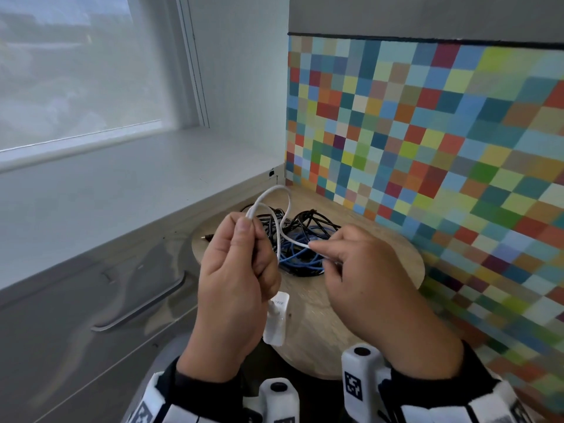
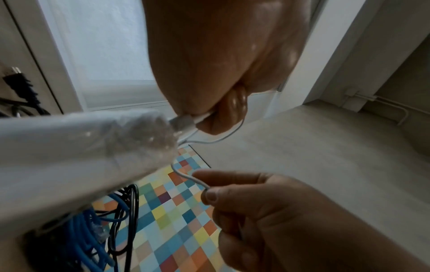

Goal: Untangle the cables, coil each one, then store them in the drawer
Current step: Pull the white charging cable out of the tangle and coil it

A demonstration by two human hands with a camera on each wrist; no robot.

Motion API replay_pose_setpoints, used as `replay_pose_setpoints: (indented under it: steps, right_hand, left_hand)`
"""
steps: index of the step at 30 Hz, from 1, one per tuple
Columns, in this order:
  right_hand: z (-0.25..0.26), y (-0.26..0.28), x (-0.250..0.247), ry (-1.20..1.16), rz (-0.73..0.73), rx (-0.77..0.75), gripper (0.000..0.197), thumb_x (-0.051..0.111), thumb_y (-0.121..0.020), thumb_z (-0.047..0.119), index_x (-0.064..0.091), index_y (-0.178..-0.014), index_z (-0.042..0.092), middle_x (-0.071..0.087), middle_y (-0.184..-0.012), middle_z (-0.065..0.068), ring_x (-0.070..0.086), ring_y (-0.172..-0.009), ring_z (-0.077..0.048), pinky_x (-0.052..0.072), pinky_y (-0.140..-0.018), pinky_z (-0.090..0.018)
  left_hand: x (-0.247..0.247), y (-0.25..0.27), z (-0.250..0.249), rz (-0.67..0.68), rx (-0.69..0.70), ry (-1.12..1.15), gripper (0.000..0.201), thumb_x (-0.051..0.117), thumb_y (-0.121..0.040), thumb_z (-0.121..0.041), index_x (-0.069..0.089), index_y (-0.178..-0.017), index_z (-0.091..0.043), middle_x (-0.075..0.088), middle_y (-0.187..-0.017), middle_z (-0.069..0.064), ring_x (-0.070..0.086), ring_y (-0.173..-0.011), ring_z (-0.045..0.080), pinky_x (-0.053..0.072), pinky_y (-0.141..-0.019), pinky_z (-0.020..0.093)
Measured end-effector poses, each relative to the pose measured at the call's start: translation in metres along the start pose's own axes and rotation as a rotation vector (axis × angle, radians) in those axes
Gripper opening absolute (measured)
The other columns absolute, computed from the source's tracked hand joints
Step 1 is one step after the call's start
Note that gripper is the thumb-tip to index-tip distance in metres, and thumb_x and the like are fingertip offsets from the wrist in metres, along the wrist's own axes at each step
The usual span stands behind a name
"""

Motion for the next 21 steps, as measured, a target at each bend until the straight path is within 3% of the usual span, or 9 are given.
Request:
replay_pose_setpoints:
  steps: [3, 5, 8, 10, 11, 14, 18, 19, 21]
  right_hand:
    - [0.012, 0.002, 0.008, 0.051, 0.076, -0.051, 0.037, 0.057, -0.101, 0.01, 0.072, -0.129, 0.032, 0.055, -0.098, 0.014, 0.052, -0.085, -0.004, 0.042, -0.071, -0.02]
    - [0.021, 0.006, 0.006, 0.062, 0.07, -0.112, 0.028, 0.062, -0.098, 0.012, 0.077, -0.112, 0.032, 0.061, -0.093, 0.012, 0.058, -0.086, -0.011, 0.048, -0.071, -0.03]
    - [0.024, 0.01, -0.006, -0.011, -0.024, -0.103, 0.017, 0.072, -0.094, 0.021, 0.073, -0.104, 0.035, 0.072, -0.09, 0.015, 0.065, -0.082, -0.006, 0.053, -0.071, -0.026]
    - [0.026, 0.014, -0.013, -0.083, -0.076, -0.103, 0.019, 0.078, -0.09, 0.026, 0.065, -0.097, 0.038, 0.071, -0.084, 0.019, 0.067, -0.08, -0.002, 0.052, -0.067, -0.017]
    - [0.028, 0.015, -0.015, -0.116, -0.083, -0.126, 0.021, 0.079, -0.09, 0.026, 0.062, -0.096, 0.037, 0.071, -0.082, 0.019, 0.067, -0.079, -0.001, 0.052, -0.066, -0.014]
    - [0.034, 0.017, -0.019, -0.174, -0.104, -0.199, 0.022, 0.082, -0.088, 0.025, 0.061, -0.092, 0.033, 0.069, -0.078, 0.018, 0.066, -0.073, 0.002, 0.051, -0.062, -0.012]
    - [0.032, 0.017, -0.037, -0.169, -0.173, -0.21, 0.02, 0.083, -0.082, 0.037, 0.065, -0.084, 0.03, 0.065, -0.071, 0.018, 0.06, -0.065, 0.002, 0.044, -0.057, -0.009]
    - [0.031, 0.018, -0.043, -0.201, -0.197, -0.21, 0.015, 0.081, -0.083, 0.037, 0.067, -0.084, 0.029, 0.065, -0.071, 0.017, 0.059, -0.064, 0.0, 0.043, -0.055, -0.009]
    - [0.02, 0.015, -0.048, -0.325, -0.207, -0.175, 0.004, 0.074, -0.089, 0.032, 0.07, -0.088, 0.03, 0.066, -0.075, 0.015, 0.057, -0.057, -0.009, 0.042, -0.048, -0.015]
  left_hand:
    - [0.005, 0.001, 0.0, 0.049, 0.08, -0.129, 0.03, 0.046, -0.105, -0.026, 0.054, -0.078, -0.015, 0.048, -0.064, 0.007, 0.045, -0.049, 0.022, 0.039, -0.046, 0.031]
    - [0.01, 0.002, -0.001, 0.097, 0.141, -0.203, 0.03, 0.043, -0.102, -0.024, 0.059, -0.077, -0.019, 0.06, -0.077, 0.01, 0.059, -0.071, 0.032, 0.053, -0.065, 0.04]
    - [0.016, 0.005, -0.007, 0.153, 0.239, -0.383, 0.03, 0.041, -0.103, -0.02, 0.059, -0.079, -0.018, 0.07, -0.091, 0.005, 0.067, -0.092, 0.021, 0.054, -0.08, 0.032]
    - [0.02, 0.007, -0.008, 0.193, 0.281, -0.514, 0.027, 0.042, -0.104, -0.02, 0.056, -0.082, -0.016, 0.065, -0.083, -0.007, 0.061, -0.081, 0.006, 0.048, -0.073, 0.019]
    - [0.021, 0.007, -0.006, 0.212, 0.286, -0.558, 0.026, 0.043, -0.105, -0.023, 0.056, -0.083, -0.018, 0.059, -0.078, -0.01, 0.055, -0.073, 0.005, 0.045, -0.067, 0.02]
    - [0.024, 0.009, -0.002, 0.269, 0.276, -0.663, 0.027, 0.045, -0.105, -0.035, 0.054, -0.084, -0.021, 0.053, -0.073, -0.006, 0.049, -0.064, 0.013, 0.045, -0.058, 0.037]
    - [0.022, 0.008, 0.001, 0.244, 0.233, -0.793, 0.029, 0.042, -0.107, -0.04, 0.05, -0.082, -0.027, 0.059, -0.069, -0.009, 0.055, -0.055, 0.015, 0.049, -0.051, 0.046]
    - [0.02, 0.007, 0.003, 0.24, 0.216, -0.788, 0.028, 0.044, -0.106, -0.038, 0.051, -0.08, -0.027, 0.057, -0.066, -0.007, 0.053, -0.055, 0.017, 0.048, -0.051, 0.047]
    - [0.015, 0.005, 0.011, 0.244, 0.133, -0.694, 0.028, 0.05, -0.103, -0.031, 0.057, -0.077, -0.022, 0.052, -0.062, -0.006, 0.047, -0.054, 0.015, 0.041, -0.049, 0.036]
Point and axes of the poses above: each hand's wrist, its own y-axis away from the middle knuckle, its own x-axis out of the palm, z = x × y, the point moved 9 cm from there along -y, towards the middle knuckle
